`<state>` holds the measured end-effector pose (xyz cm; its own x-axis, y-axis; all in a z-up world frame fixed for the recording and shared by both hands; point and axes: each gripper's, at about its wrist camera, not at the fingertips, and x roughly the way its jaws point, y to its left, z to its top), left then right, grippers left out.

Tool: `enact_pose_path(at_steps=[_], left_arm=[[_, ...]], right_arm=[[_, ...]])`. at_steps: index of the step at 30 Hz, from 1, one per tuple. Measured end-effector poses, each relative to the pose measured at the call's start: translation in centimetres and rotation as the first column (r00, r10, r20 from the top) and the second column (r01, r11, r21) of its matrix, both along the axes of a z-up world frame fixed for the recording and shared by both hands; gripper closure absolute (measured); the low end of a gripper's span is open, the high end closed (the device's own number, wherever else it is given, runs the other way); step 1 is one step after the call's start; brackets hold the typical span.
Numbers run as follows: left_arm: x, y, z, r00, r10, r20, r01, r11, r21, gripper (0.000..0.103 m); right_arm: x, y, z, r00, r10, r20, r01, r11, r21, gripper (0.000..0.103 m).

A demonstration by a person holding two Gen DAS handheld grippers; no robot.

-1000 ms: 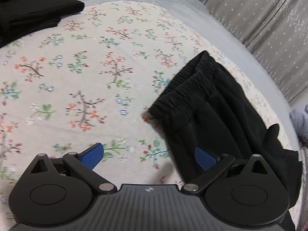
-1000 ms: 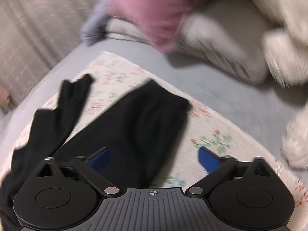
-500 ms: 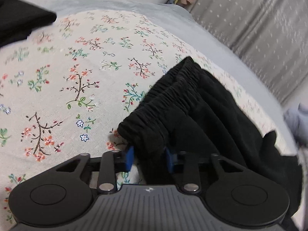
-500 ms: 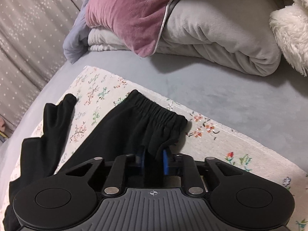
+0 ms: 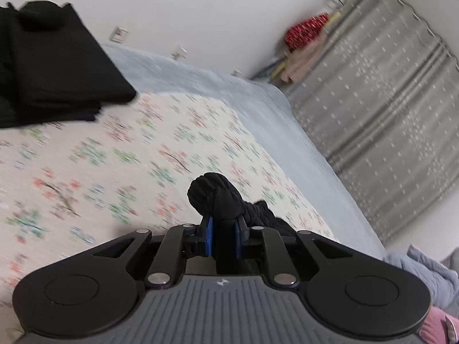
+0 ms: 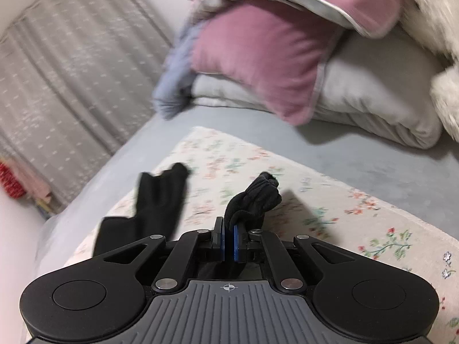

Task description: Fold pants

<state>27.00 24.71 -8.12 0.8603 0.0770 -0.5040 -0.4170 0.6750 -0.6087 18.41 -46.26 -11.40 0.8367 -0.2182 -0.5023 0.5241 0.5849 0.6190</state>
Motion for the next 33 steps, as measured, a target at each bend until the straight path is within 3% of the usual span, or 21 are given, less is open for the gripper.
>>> enact_pose_path(at_steps=[5,11,14,16,17,19,20,21,23,24,25,27,29,31,33], left_arm=[[-2.4,2.7,-0.6,0.999,0.040,-0.018,-0.040,0.998,-0.044,0.092],[-5.2,4.4,-0.7,0.996,0.055,-0.077,-0.057,0.998,-0.026,0.092],[-5.9,4.3,-1.2,0.987,0.055,-0.149,-0.048,0.998,0.050,0.092],[-5.0,3.8,-2.4,0.963,0.009,-0.271,0.019,0.994,0.103,0.088],[-4.1,3.7,-3.3,0.937,-0.037,-0.347,0.076,0.992,0.099,0.086],[-3.2,4.8,-5.0,0.894,-0.072,-0.443,0.088,0.996,0.016,0.069],[-3.5,5.8,-5.3,0.892,-0.067,-0.446,0.062,0.998,-0.027,0.060],[-3.6,6.8,-5.1,0.898,-0.049,-0.438,0.027,0.998,-0.057,0.044],[-3.7,8.0,-4.1,0.920,-0.004,-0.392,-0.021,0.998,-0.061,0.038],[-3.4,8.1,-3.2,0.926,0.057,-0.374,-0.062,0.998,-0.003,0.038],[-2.7,7.9,-2.2,0.923,0.114,-0.367,-0.089,0.992,0.086,0.037],[-0.9,7.4,-0.4,0.933,0.135,-0.333,-0.075,0.979,0.188,0.033],[0.9,6.4,0.6,0.955,0.145,-0.259,-0.083,0.968,0.237,0.031],[3.9,4.6,0.4,0.971,0.058,-0.234,0.007,0.964,0.267,0.019],[7.1,2.3,-0.9,0.970,-0.038,-0.242,0.109,0.951,0.291,0.019]], right_arm=[[-2.0,3.0,2.7,0.995,0.063,0.075,-0.056,0.995,-0.082,0.098],[-3.8,3.7,2.3,0.994,0.107,0.029,-0.103,0.988,-0.115,0.098],[-4.2,4.5,1.7,0.988,0.155,-0.025,-0.157,0.978,-0.138,0.098],[-4.0,4.8,0.7,0.978,0.172,-0.120,-0.188,0.972,-0.139,0.097],[-3.7,4.7,-0.2,0.968,0.179,-0.175,-0.201,0.973,-0.118,0.097],[-3.2,3.9,-1.4,0.953,0.182,-0.242,-0.202,0.977,-0.063,0.090],[-3.1,3.3,-1.8,0.950,0.168,-0.264,-0.185,0.982,-0.039,0.087],[-3.4,2.8,-1.9,0.955,0.140,-0.262,-0.151,0.988,-0.024,0.082],[-3.7,1.9,-1.4,0.965,0.081,-0.248,-0.094,0.995,-0.040,0.060],[-3.6,1.8,-0.8,0.968,0.043,-0.247,-0.064,0.995,-0.078,0.036],[-3.2,1.7,-0.1,0.969,0.009,-0.246,-0.041,0.991,-0.127,0.024],[-1.6,1.3,1.0,0.972,-0.010,-0.235,-0.037,0.980,-0.196,0.025],[-0.2,0.5,1.6,0.976,-0.029,-0.214,-0.019,0.976,-0.216,0.025],[1.6,-0.3,2.0,0.985,-0.005,-0.173,-0.032,0.977,-0.209,0.025],[4.5,-0.8,1.4,0.987,0.052,-0.150,-0.081,0.978,-0.192,0.025]])
